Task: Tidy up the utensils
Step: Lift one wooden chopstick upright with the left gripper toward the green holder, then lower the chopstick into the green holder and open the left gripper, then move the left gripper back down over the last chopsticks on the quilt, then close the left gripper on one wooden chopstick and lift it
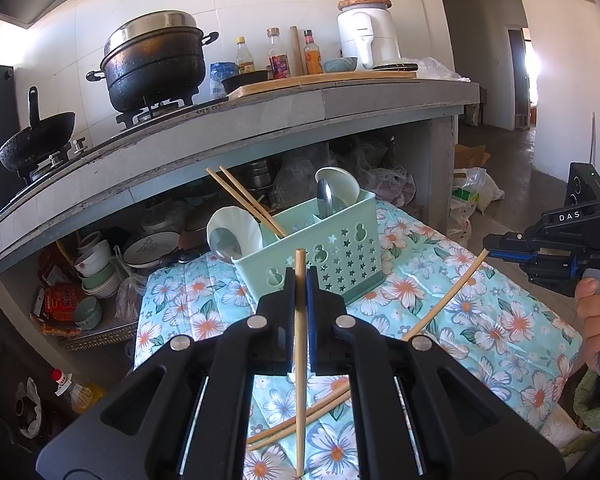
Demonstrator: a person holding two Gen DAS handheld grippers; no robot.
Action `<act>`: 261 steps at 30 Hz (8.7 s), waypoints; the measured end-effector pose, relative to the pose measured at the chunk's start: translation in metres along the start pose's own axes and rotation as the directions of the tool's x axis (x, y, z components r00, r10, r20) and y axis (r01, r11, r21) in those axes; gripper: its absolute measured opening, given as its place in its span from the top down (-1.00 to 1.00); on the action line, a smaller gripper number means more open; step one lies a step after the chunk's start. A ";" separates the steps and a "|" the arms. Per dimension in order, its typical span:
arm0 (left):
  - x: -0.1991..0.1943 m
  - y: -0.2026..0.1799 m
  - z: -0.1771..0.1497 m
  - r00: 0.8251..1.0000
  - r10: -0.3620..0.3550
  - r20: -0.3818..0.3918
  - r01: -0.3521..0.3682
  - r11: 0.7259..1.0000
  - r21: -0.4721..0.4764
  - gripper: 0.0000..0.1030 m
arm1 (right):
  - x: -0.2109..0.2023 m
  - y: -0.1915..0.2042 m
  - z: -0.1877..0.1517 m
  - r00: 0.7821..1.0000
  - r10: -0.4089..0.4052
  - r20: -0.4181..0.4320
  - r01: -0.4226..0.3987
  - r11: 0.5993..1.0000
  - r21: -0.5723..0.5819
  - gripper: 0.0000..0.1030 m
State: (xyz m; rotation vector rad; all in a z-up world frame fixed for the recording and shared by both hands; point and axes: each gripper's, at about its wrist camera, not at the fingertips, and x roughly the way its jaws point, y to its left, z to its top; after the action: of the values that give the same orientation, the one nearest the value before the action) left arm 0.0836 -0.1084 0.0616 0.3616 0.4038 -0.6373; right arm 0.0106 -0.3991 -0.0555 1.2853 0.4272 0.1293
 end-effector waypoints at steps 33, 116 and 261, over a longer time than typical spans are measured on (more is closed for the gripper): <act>-0.006 0.009 0.001 1.000 0.015 0.014 -0.015 1.000 -0.012 0.92 | -0.006 -0.006 0.003 1.000 -0.002 0.025 0.002 1.000 0.015 0.87; 0.006 0.081 -0.016 0.984 0.111 0.138 -0.052 0.927 -0.372 -0.41 | 0.065 0.196 0.071 0.961 -0.087 0.262 0.236 0.751 -0.617 0.87; 0.098 -0.102 -0.120 0.950 0.173 -0.260 -0.012 0.852 0.523 0.77 | 0.041 -0.032 -0.037 0.827 -0.547 -0.127 0.452 0.783 -0.427 -0.07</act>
State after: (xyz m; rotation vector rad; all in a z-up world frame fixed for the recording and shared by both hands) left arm 0.0606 -0.1802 -0.1081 0.9998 0.4972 -0.5898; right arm 0.0292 -0.3614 -0.1033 0.7334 0.9058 -0.0854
